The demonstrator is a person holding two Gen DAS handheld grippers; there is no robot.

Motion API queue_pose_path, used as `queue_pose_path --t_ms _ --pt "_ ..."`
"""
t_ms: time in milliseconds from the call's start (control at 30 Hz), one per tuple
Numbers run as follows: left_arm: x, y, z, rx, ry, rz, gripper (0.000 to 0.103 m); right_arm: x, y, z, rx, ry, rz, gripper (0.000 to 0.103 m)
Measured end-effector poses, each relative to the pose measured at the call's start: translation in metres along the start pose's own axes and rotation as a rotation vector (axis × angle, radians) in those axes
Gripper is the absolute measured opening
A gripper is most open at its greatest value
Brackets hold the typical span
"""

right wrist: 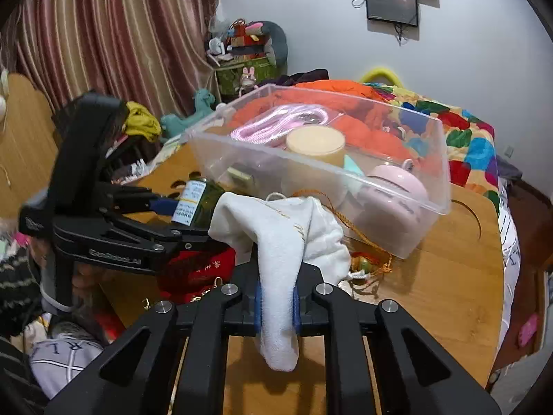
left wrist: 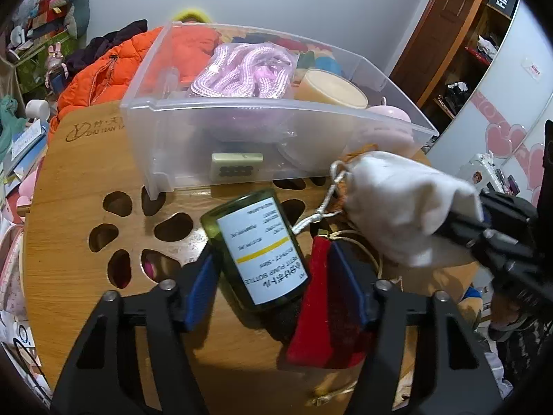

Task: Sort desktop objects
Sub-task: 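Grasp the white drawstring pouch with the right tool while the left tool grasps the green bottle, then carry the pouch and green bottle over the clear box and release both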

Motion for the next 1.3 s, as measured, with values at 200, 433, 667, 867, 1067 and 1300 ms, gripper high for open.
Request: queue_pose_path --t_ms 200,433,667,867,1067,1300 --pt "0.007 0.006 -0.001 -0.013 0.011 0.019 0.049 -0.009 0.014 0.007 -0.027 -0.072 0.060 0.008" --pt "0.008 0.022 0.000 -0.064 0.008 0.048 0.048 -0.010 0.021 0.017 -0.060 -0.082 0.070 0.008" --pt "0.004 0.049 0.014 -0.139 -0.024 0.046 0.044 -0.014 0.037 0.028 -0.109 -0.076 0.060 0.008" --pt "-0.002 0.060 0.023 -0.174 -0.046 0.045 0.043 -0.015 0.051 0.039 -0.154 -0.080 0.052 0.008" --pt "-0.007 0.074 0.036 -0.222 -0.060 0.039 0.043 -0.023 0.057 0.050 -0.181 -0.087 0.043 0.008" --pt "-0.011 0.083 0.058 -0.261 -0.095 0.062 0.044 -0.033 0.056 0.062 -0.206 -0.106 0.032 0.008"
Point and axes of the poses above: each gripper's, at about its wrist camera, not at the fingertips, and y roughly against the way its jaws point, x to its left, z to its top, the point moved 4 cm from there along -y, roughly the way its jaws point, and after that the axes turned 5 degrees about -z, right-handed, at the moved point
